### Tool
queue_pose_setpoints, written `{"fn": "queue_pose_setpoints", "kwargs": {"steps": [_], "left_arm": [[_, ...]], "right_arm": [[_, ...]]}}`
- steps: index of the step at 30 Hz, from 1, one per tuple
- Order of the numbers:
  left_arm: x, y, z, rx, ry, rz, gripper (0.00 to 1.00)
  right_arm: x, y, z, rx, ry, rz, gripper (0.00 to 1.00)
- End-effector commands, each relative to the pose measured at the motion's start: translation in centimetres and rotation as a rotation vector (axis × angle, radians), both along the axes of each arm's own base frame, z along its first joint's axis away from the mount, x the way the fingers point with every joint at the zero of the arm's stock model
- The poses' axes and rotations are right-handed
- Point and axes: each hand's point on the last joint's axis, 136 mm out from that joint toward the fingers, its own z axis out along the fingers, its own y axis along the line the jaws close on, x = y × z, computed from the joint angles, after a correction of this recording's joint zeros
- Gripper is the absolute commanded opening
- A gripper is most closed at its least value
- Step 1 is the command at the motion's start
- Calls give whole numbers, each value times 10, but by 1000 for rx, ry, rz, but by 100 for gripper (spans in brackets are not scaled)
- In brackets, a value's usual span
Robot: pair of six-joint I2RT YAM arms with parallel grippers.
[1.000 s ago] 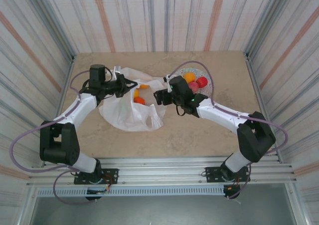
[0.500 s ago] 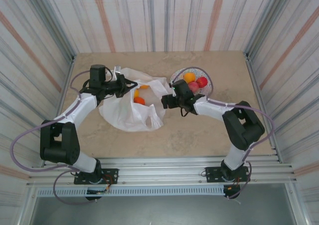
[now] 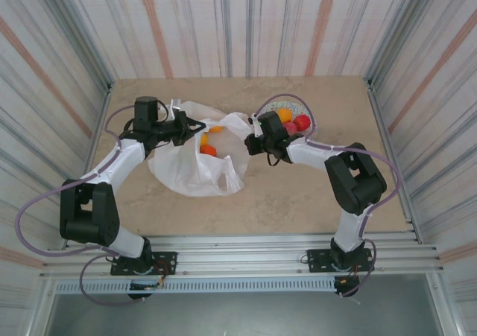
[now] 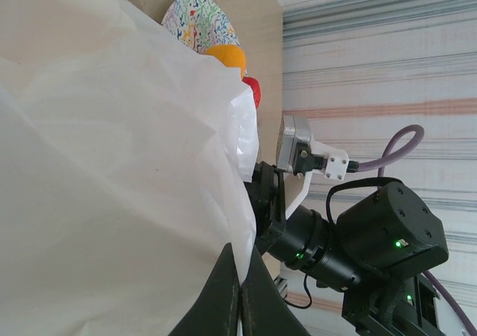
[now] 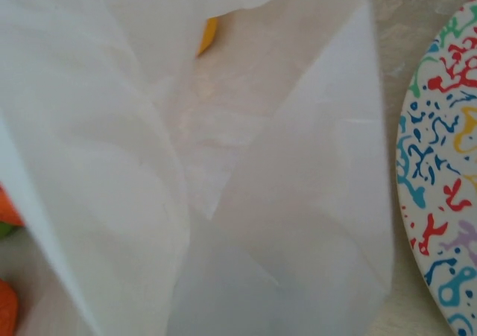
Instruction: Place the fruits into the plastic bag
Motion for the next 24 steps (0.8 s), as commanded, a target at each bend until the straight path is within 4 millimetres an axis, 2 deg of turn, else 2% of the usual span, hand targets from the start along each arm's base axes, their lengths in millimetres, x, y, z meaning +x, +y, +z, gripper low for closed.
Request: {"fn": "queue_pose_setpoints", "kwargs": {"steps": [1,3,4,8,16,24], "left_arm": [[1,1,0,-1,-8,-7,0],[1,1,1,-2,-8,-7,0],[1,1,2,-2,-12,-8,0],[0,2,2,-2,-9,-9,0],[-3,7,12,-8,-12,-13,0],[-7,21,43,-10,-47,-9,0]], "right_arm": [[0,-7,27,-17,-62,1,12],[-3,-9,38,-14,-78,3,1],[-5,-10,43,-11,-85,1,0],[-16,-12,67,26,-93,10,0],[-48,-8,131,150,-42,68,0],[-51,1,186,295,-3,103,0]]}}
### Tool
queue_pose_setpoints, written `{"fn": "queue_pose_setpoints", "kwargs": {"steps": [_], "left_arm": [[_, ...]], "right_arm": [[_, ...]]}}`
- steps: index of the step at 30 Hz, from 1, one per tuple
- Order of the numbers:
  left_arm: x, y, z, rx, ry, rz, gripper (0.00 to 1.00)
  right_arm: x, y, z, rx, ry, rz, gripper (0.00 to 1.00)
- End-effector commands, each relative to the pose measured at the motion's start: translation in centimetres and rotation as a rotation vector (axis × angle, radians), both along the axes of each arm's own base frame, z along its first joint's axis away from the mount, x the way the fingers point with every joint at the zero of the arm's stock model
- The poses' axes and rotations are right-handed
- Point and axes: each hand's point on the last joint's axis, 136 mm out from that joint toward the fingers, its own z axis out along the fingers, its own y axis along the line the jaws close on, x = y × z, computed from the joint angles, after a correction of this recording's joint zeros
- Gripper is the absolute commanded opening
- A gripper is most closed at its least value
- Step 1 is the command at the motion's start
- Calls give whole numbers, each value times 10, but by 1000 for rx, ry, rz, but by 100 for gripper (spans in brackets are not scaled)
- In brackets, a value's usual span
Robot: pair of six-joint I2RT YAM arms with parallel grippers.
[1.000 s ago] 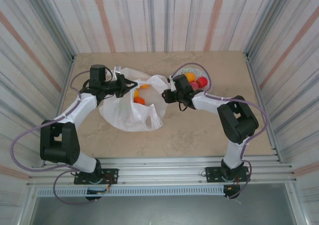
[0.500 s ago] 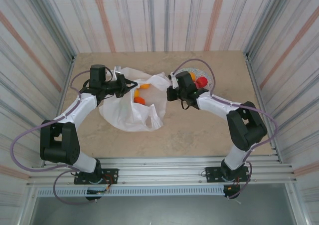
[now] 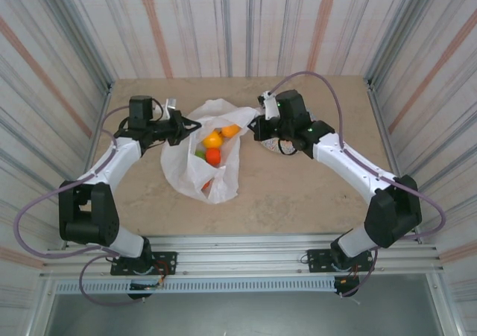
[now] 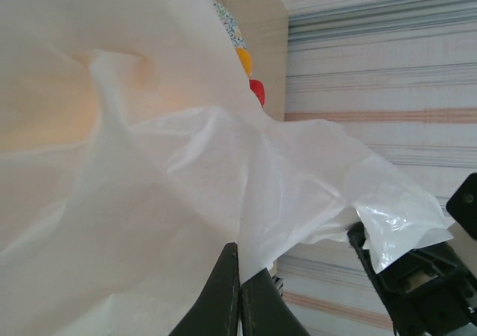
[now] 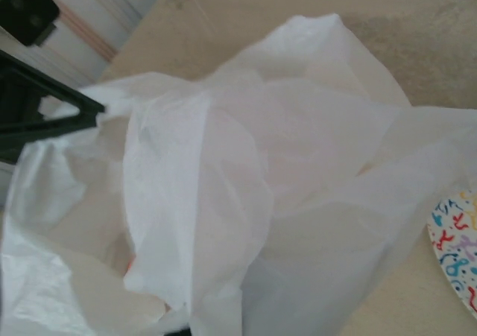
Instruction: Place the fruits into the plastic bag
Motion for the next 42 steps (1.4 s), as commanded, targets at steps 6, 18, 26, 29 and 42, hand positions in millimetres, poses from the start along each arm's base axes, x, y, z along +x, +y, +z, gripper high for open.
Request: {"fn": "queue_pose_setpoints", "kwargs": {"steps": [6,18,26,29,42], "left_arm": [[-10,20,67,4,-125,-5,0],[-21,34,100,-10,-180,35,0],[-20,20,70,44,-149,14,0],[-14,14,55,50,-123,-3,0],[-5,-5,19,78,-105,-44,0]], "right_arm": [[-4,14,55,116,43,65,0],[25,4,23,20,122,30,0],[37,-10,-28,-141,169,-11,0],[34,-15,-30,-176,163,-16,8],[-29,-61,-32,-232,142,-50,67]]}}
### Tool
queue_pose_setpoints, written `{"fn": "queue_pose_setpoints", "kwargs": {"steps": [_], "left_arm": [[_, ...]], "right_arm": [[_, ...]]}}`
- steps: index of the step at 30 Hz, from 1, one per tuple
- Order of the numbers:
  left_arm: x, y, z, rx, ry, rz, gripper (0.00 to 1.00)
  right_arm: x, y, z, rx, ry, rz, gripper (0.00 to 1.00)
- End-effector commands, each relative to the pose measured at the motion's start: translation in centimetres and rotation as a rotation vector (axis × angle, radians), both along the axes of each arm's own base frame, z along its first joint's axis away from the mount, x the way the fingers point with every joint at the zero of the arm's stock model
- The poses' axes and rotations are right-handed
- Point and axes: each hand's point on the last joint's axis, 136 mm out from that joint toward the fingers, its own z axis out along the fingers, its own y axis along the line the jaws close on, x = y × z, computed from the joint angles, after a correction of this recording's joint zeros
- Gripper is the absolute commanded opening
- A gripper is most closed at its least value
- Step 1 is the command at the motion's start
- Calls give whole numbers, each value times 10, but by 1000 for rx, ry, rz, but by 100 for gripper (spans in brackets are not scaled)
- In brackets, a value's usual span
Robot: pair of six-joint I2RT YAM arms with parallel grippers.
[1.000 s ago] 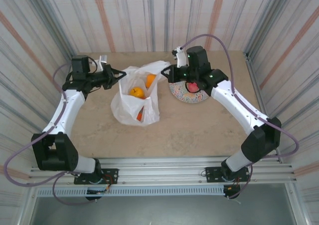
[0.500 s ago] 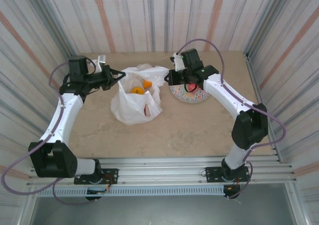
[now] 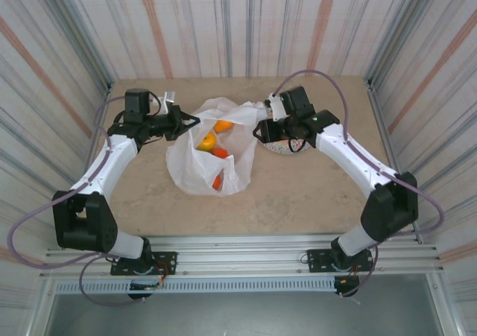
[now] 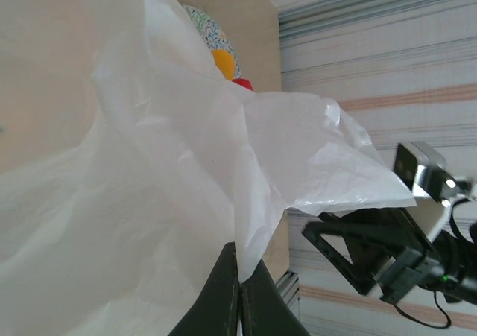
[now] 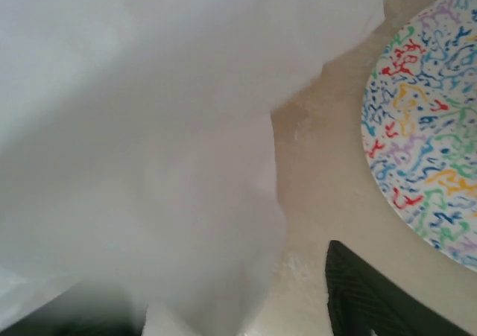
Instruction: Place the fruits into the plastic bag
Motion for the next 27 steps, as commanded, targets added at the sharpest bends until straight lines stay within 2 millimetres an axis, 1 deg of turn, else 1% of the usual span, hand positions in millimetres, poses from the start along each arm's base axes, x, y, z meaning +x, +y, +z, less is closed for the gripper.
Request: {"fn": "queue_pose_setpoints", "kwargs": {"steps": [1,3,6,9,10,12,14,18,22,27], "left_arm": [[3,-2,-10,17,-24,-10,0],[3,-2,-13,15,-17,-13,0],[3,-3,-16,11,-13,-14,0],[3,-3,-19,8,-9,-16,0],[3,-3,-19,6,-7,-14,0],[3,-3,-19,-1,-5,-16,0],[4,0,-19,-8,-4,-9,0],[6,8,-22,-15,1,20,0],[8,13,-22,-35,7,33,0],[9,14,-21,-44,7,35,0]], "right_arm": [[-18,-21,5,-24,-21,-34,69],[-21,-34,4,-21,-24,-70,70],[-13,-65,-3,-2,-12,-177,71],[6,-101,-15,-13,-15,-311,73],[14,-112,-19,-38,-19,-354,75],[27,-123,-32,-82,-3,-401,80],[41,-122,-43,-101,19,-414,83],[67,-124,-73,-165,73,-448,88],[89,-124,-97,-217,104,-463,89],[106,-118,-123,-268,158,-440,89]]}}
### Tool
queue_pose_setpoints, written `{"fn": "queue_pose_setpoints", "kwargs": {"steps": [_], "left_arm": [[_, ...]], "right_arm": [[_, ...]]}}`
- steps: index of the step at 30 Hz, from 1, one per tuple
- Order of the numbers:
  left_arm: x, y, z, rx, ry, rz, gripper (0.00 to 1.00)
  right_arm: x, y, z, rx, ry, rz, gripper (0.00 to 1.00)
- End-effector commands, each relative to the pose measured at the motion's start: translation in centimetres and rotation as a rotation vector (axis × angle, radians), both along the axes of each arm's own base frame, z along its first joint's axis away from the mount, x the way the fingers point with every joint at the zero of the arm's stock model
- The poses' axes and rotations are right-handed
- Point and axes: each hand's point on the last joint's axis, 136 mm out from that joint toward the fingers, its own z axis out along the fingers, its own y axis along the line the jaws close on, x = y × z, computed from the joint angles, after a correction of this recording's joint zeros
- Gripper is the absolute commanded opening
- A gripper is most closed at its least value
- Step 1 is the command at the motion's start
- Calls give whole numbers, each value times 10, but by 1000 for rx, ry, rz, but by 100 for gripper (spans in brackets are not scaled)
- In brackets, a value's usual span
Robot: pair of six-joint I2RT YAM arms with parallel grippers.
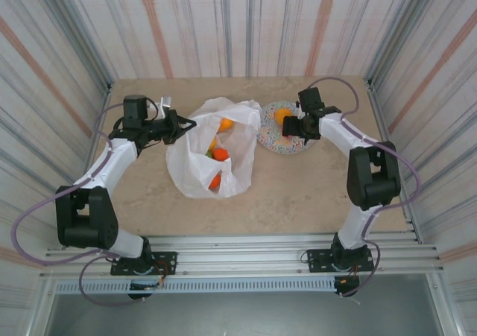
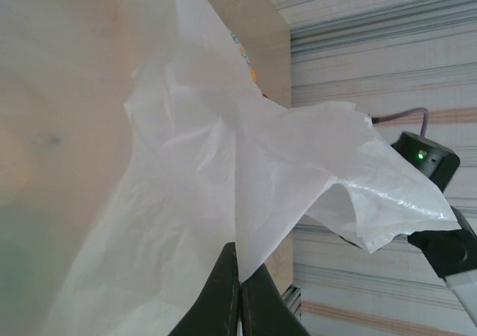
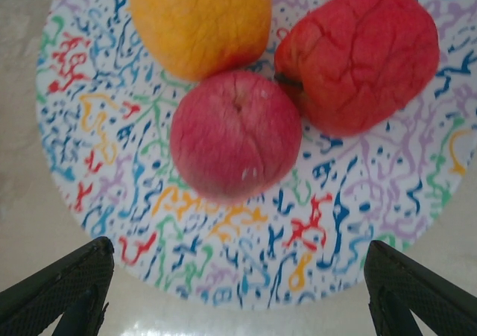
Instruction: Place the fruits into the plastic bag
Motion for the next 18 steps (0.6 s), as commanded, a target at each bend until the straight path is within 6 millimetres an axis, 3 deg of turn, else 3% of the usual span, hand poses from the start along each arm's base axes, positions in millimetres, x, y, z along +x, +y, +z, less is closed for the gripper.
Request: {"fn": "queue_pose_setpoints", "kwargs": {"steps": [1,18], "left_arm": [[0,-1,2,-24,-5,-10,0],[1,-1,1,-37,3,-9,0]], "right_arm": [[11,2,-8,-42,22,2,89],[27,12,-39,-146,92,59,84]]}}
